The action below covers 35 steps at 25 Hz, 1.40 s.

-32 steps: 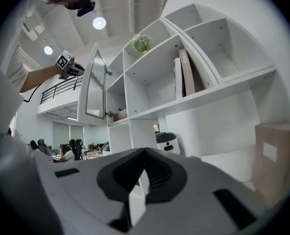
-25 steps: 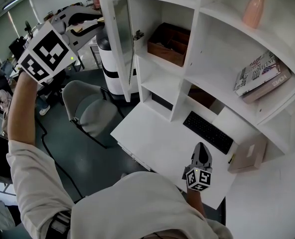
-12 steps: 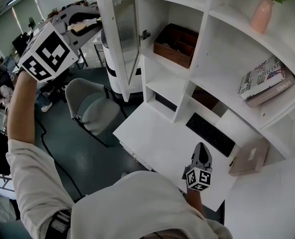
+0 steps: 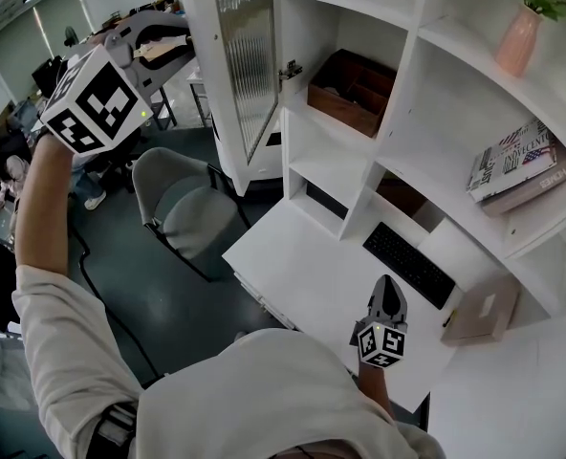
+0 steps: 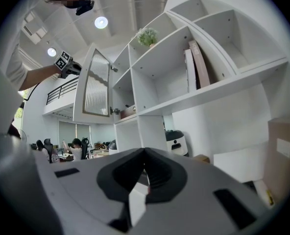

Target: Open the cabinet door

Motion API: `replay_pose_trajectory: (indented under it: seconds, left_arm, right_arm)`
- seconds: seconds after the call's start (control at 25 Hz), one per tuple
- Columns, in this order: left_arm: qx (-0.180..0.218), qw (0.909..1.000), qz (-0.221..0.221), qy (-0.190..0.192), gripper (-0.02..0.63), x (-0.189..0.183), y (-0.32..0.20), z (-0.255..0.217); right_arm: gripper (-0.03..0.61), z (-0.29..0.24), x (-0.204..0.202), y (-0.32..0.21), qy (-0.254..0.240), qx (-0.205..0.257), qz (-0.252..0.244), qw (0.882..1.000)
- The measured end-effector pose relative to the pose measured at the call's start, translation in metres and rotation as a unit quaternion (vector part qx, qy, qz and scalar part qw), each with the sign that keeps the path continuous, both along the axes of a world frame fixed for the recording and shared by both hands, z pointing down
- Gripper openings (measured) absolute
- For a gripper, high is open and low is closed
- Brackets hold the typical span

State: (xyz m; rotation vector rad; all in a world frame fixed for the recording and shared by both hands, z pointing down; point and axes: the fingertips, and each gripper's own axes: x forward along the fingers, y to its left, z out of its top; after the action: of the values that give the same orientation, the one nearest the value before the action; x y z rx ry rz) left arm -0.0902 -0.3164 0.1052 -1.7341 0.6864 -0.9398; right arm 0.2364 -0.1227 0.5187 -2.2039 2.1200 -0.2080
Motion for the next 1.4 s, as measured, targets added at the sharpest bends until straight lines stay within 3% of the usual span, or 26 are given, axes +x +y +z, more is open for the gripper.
replay_pose_trajectory:
  seconds: [0.76, 1.4]
  left_arm:
    - [0.035, 0.998, -0.038, -0.036, 0.07, -0.045, -0.024, 0.002]
    - [0.069, 0.9959, -0.051, -0.03, 0.071, -0.077, -0.052, 0.004]
  right_arm:
    - [0.003, 0.003, -0.015, -0.019, 0.001, -0.002, -0.016, 1.0]
    - [0.003, 0.004, -0.023, -0.027, 0.006, -0.007, -0.018, 1.0]
